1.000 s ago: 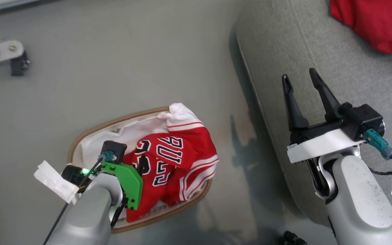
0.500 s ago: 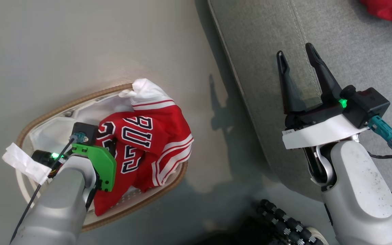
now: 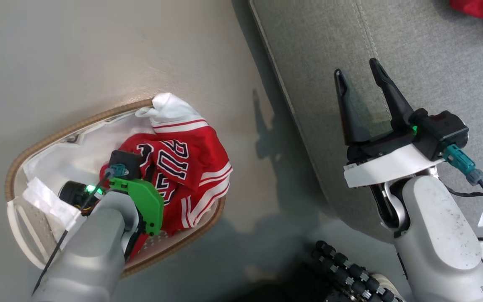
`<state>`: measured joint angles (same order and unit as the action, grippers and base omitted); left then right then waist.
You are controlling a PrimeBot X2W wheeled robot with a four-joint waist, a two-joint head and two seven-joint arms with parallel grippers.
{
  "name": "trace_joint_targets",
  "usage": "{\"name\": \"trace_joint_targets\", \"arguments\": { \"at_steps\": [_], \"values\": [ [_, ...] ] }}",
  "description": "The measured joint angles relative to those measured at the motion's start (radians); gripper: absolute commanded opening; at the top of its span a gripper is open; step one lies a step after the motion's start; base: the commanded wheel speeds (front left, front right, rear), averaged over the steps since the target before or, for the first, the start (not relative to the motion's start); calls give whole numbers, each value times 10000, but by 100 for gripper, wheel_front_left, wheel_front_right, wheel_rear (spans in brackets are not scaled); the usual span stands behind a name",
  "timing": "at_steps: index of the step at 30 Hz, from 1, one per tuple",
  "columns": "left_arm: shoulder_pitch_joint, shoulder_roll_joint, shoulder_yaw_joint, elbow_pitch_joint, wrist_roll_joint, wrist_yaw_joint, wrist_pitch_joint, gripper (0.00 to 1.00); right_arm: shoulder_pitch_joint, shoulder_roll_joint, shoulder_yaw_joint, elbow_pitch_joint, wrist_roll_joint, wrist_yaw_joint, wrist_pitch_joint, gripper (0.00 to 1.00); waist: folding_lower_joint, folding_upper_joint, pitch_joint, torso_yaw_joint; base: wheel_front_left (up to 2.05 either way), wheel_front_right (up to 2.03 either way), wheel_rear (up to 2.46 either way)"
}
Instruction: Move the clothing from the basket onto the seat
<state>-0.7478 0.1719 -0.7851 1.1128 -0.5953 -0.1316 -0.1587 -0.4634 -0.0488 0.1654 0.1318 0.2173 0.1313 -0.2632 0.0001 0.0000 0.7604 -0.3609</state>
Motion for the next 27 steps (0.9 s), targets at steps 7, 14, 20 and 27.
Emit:
{"name": "trace_joint_targets", "arguments": {
  "at_steps": [7, 14, 20, 27],
  "values": [
    [72, -69, -100, -217, -261, 0, -865, 0, 183, 2, -251, 359, -569, 0, 0, 100, 0, 0, -695, 362, 0, 0, 0],
    [149, 167, 196, -1565, -6, 21, -1034, 0, 641, 6, -596, 771, -1066, 0, -2, 100, -1, 0, -1905, 889, 0, 0, 0],
    [699, 431, 742, -3095, 533, 121, -1037, 0, 1220, 8, -779, 1095, -1358, 0, 0, 100, 0, 0, -3036, 1269, 0, 0, 0],
    [749, 738, 1035, -4497, 1170, 159, -1053, 0, 1950, 8, -959, 1381, -1578, 0, -2, 100, -1, 0, -4452, 1693, 0, 0, 0]
  ]
}}
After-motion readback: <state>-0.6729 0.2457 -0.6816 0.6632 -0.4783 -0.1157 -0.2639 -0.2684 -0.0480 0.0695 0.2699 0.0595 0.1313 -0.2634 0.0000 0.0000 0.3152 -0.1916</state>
